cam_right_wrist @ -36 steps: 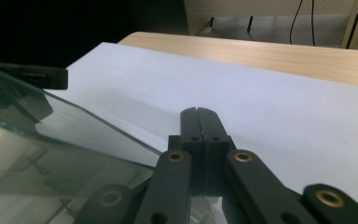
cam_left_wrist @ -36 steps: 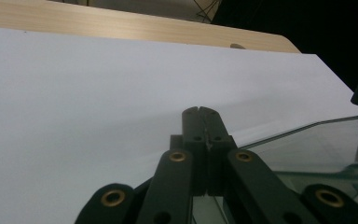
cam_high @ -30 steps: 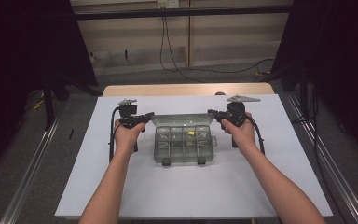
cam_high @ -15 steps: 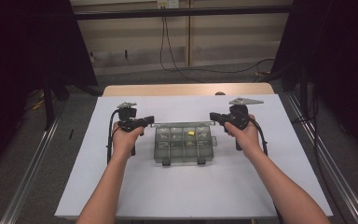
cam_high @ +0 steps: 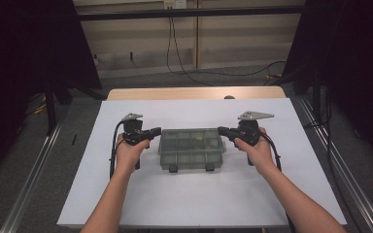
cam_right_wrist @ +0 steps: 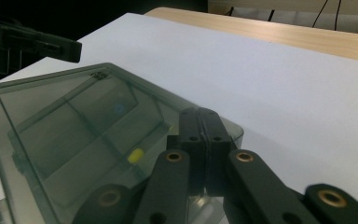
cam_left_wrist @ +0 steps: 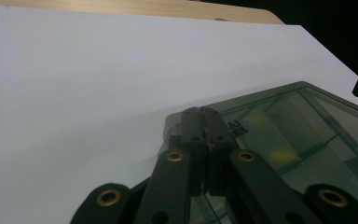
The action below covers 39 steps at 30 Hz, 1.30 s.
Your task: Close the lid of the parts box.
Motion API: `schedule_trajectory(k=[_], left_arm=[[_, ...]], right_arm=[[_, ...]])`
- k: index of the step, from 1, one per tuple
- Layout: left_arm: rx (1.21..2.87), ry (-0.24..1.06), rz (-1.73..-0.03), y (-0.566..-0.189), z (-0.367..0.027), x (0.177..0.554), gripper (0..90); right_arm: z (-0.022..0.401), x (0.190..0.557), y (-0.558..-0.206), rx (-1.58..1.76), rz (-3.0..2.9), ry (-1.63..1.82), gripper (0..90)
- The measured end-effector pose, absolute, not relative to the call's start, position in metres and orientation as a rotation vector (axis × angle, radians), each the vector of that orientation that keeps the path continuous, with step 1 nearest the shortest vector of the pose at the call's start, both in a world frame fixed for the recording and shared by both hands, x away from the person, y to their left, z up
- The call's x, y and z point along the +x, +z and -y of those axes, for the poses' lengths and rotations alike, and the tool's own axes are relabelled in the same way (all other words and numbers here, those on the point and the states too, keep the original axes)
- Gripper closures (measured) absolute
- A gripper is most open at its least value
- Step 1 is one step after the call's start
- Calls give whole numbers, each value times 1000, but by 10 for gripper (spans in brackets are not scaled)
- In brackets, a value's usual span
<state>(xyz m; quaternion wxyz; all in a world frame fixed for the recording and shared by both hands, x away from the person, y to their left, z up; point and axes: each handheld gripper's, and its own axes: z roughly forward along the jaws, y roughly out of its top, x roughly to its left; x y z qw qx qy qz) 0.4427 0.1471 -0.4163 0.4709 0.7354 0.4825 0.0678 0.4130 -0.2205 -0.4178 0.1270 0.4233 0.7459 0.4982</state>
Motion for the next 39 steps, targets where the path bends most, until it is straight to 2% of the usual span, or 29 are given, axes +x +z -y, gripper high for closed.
schedule_trajectory(k=[39], left_arm=[[1855,194,-1078,-433,-138,400,900]], right_arm=[[208,367,-443,1092,-2235,1440,900]])
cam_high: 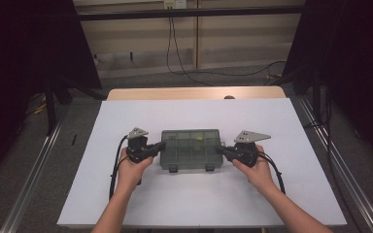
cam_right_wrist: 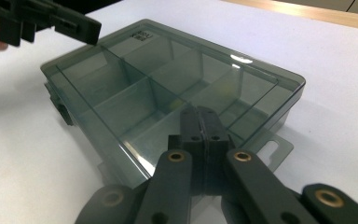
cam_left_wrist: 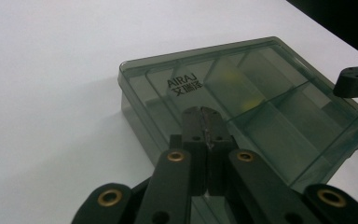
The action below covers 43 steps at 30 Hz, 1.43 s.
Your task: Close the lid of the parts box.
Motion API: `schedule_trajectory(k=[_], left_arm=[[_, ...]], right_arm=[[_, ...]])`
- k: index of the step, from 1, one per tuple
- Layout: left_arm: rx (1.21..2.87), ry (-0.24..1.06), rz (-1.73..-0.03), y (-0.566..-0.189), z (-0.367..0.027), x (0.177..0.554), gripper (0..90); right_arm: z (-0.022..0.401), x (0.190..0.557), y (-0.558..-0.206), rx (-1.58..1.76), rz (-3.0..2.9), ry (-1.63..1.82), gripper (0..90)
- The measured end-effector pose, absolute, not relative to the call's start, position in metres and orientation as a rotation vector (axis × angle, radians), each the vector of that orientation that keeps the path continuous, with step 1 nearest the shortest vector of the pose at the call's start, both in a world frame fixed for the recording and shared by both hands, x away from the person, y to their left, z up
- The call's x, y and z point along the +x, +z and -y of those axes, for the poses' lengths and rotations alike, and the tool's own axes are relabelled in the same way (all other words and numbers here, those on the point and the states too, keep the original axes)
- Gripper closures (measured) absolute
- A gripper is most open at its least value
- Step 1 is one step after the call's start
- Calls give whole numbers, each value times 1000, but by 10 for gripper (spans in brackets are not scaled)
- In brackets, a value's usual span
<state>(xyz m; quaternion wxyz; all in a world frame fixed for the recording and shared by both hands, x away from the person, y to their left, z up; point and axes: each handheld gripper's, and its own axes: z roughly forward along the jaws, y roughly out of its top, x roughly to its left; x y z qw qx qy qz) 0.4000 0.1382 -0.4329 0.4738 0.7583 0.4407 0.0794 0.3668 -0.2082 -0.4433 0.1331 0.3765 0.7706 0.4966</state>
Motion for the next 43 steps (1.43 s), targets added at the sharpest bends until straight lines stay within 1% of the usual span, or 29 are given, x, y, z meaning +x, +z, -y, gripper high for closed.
schedule_trajectory(k=[11,13,15,16,18,19,20,21,22,24,26,27,28,31,33,35,37,39,43], left_arm=[[1853,247,-1050,-435,-136,389,900],[1848,235,-1035,-435,-137,387,900],[1846,250,-1017,-435,-140,384,874],[1835,254,-1019,-436,-141,383,852],[1809,258,-999,-435,-146,380,816],[1806,265,-982,-433,-148,377,788],[1799,273,-968,-431,-150,375,741],[1790,276,-957,-430,-152,373,693],[1783,282,-951,-429,-154,371,645],[1775,294,-951,-427,-158,366,581],[1765,331,-928,-425,-165,361,512],[1759,342,-925,-425,-169,358,481],[1750,351,-926,-425,-171,356,437],[1744,391,-907,-426,-184,345,350],[1747,417,-902,-426,-193,339,315],[1740,428,-912,-428,-202,333,267],[1728,448,-926,-429,-210,327,218],[1720,458,-923,-430,-216,322,199],[1710,477,-914,-431,-223,315,149]], right_arm=[[203,361,-445,1046,-2219,1417,900],[204,357,-445,1033,-2210,1424,877],[206,353,-445,1032,-2206,1441,856],[209,351,-445,1029,-2194,1436,824],[213,346,-444,1042,-2161,1484,797],[215,345,-443,1047,-2146,1492,757],[218,341,-441,1050,-2119,1498,705],[221,338,-440,1055,-2099,1501,691],[224,335,-439,1060,-2083,1508,658],[230,329,-437,1076,-2052,1522,573],[237,323,-437,1083,-2033,1524,534],[241,319,-436,1088,-2023,1519,499],[244,316,-436,1098,-2014,1517,455],[255,305,-435,1138,-2008,1500,339],[264,296,-435,1154,-1980,1527,329],[270,288,-436,1160,-1957,1516,244],[278,279,-437,1168,-1928,1507,206],[283,272,-438,1173,-1915,1505,155],[294,257,-440,1177,-1875,1484,107]])
